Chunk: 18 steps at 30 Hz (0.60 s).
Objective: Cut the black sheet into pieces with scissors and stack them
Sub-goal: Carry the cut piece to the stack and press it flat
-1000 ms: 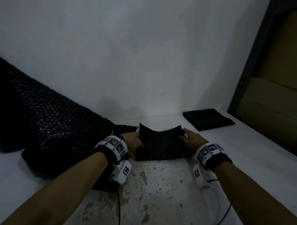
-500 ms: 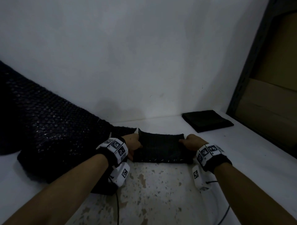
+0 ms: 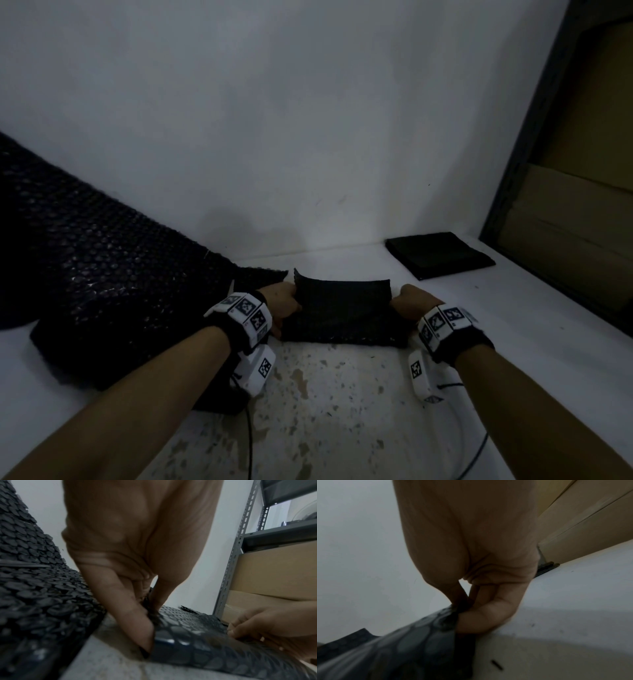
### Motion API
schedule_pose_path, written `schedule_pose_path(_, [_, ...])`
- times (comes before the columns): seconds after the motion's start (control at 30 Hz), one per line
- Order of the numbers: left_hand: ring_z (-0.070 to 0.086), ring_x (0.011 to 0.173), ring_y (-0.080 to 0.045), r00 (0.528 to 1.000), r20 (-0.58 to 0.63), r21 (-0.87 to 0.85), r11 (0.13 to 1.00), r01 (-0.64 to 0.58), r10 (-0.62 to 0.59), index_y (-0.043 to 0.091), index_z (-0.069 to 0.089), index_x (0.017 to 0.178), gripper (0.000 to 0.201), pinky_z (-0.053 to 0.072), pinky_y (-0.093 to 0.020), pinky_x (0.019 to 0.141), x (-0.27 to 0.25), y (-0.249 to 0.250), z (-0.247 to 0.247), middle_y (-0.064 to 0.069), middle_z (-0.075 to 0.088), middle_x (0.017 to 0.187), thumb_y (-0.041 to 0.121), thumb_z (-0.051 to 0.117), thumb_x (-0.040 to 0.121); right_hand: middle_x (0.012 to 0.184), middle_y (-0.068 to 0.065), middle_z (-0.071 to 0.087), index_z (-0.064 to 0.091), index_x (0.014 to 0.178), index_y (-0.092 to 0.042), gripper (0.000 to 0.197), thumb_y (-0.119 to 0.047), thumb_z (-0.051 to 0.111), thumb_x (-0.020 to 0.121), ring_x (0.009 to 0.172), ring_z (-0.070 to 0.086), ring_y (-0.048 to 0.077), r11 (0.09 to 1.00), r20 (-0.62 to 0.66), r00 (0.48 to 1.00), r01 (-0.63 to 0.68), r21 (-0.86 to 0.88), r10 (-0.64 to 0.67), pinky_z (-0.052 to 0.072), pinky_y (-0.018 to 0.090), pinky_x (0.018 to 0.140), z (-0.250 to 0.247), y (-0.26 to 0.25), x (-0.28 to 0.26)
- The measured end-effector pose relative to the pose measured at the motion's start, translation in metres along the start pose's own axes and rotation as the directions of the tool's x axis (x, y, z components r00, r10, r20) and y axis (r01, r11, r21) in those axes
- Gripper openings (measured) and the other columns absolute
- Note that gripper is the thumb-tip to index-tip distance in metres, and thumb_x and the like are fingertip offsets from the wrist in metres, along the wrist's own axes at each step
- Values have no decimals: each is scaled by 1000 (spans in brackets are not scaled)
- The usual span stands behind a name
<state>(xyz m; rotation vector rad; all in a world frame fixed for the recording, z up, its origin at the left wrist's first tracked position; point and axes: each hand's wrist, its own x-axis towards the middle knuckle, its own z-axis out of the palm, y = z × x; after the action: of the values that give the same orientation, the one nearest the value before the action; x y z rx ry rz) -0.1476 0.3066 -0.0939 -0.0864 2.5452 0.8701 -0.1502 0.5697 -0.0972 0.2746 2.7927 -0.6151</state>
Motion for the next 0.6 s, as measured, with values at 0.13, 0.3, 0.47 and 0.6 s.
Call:
schedule_pose_path(0.13, [58,117,-37,1000,-1,25,1000,-18,18,2,50,134,37,55,-47,89,0,1,-1,-18,53,133,18,54,101,149,20,42,33,146,6,68,-37,57,99,134,47,30,999,11,1000,-2,-32,2,41,27,101,-4,-13,-7])
schedule_pose_path(0.3, [57,120,-35,999,-16,80,996,-30,31,0,48,135,39,51,-35,85,-2,3,0,-18,53,136,20,52,103,159,20,18,3,157,-13,117,-57,76,78,145,26,36,958,24,985,173,-227,-172,33,47,116,-8,-32,-20])
schedule_pose_path(0.47, [58,118,-34,999,-17,129,991,-28,30,-1,52,132,36,51,-34,84,-8,7,0,-18,55,134,19,52,102,154,8,33,22,153,-39,98,-68,73,74,136,42,31,876,253,933,333,-349,-254,43,45,107,3,-45,-28])
schedule_pose_path(0.6, [61,114,-36,999,-29,113,993,-29,32,-4,58,127,38,55,-38,88,-11,8,-2,-18,60,128,22,60,99,158,6,28,20,153,-48,97,-75,68,73,139,40,31,859,254,934,335,-387,-250,42,48,109,11,-42,-26])
